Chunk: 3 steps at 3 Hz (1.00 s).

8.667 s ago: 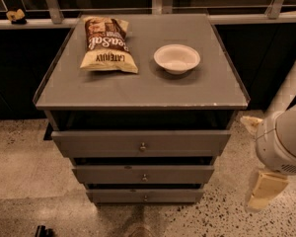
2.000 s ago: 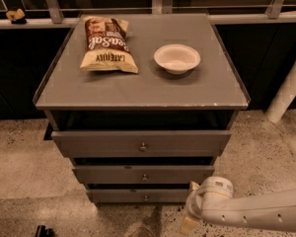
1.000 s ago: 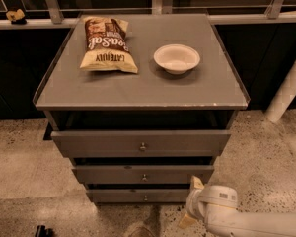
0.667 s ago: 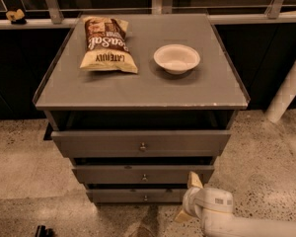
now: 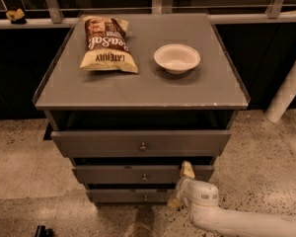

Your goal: Open middle drawer

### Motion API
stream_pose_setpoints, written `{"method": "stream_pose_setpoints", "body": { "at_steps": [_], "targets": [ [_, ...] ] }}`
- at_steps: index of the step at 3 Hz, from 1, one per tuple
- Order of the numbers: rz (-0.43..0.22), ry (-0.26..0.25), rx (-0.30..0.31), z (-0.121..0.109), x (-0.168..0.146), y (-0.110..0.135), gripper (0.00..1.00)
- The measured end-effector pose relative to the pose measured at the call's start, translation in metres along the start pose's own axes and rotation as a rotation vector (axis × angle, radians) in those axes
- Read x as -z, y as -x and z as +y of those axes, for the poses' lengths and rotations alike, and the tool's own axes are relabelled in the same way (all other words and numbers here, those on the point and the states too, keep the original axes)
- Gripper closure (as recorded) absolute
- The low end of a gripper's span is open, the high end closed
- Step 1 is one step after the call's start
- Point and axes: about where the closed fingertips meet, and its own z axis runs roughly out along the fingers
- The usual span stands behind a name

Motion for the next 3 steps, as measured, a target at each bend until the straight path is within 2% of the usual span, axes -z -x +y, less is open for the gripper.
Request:
{"method": "stream_pose_setpoints", "body": {
  "at_steps": [1, 2, 3],
  "targets": [
    [0.027, -0.012, 0.057, -0.016, -0.02, 0.013, 0.0],
    [0.072, 0.027, 0.127, -0.023, -0.037, 0.023, 0.0],
    [0.076, 0.102, 0.122, -0.016, -0.045, 0.013, 0.0]
  ]
}}
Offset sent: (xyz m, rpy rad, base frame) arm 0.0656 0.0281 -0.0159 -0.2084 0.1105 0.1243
